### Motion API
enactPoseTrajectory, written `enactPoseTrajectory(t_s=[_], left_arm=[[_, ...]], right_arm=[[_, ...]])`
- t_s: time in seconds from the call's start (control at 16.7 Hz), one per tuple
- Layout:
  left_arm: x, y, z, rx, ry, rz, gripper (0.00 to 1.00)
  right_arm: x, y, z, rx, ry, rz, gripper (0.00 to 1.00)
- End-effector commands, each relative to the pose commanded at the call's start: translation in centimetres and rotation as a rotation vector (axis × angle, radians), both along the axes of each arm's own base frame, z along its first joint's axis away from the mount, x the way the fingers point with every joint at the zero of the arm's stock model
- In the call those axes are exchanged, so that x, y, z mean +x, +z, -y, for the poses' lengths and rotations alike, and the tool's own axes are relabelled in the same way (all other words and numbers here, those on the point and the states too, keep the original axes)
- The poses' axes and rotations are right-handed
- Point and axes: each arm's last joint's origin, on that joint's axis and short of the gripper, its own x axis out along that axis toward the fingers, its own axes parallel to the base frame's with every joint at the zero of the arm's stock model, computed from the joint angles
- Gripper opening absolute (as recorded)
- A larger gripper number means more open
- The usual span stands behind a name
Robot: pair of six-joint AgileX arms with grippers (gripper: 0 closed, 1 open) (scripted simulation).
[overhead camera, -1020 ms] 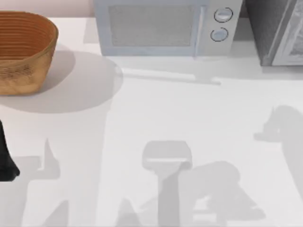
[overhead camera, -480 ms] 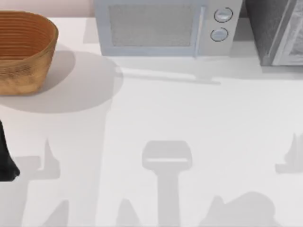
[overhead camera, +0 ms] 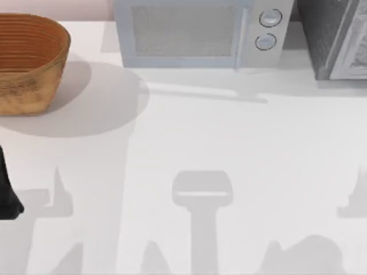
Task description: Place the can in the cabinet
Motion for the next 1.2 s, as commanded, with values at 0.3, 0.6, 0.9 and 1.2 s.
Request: enactPoseTrajectory(t_s=[0.3,0.6,0.9,1.2], left_arm=[[0.0,0.0,0.0,0.0,0.0,0.0,1.0],[0.0,0.0,0.0,0.0,0.0,0.0,1.0],[0.0,0.0,0.0,0.0,0.0,0.0,1.0],[0.0,0.0,0.0,0.0,0.0,0.0,1.0]], right_arm=[[0.0,1.7,-0.1,0.002,0.007,-0.007,0.0],[0.8,9.4,-0.5,-0.001,0.009,-0.024,0.0],[4.1,20.2,-1.3,-0.006,0.001,-0.027,0.0],[9.3,29.2,-2.8,-0.006,-0.004,-0.016,0.0]])
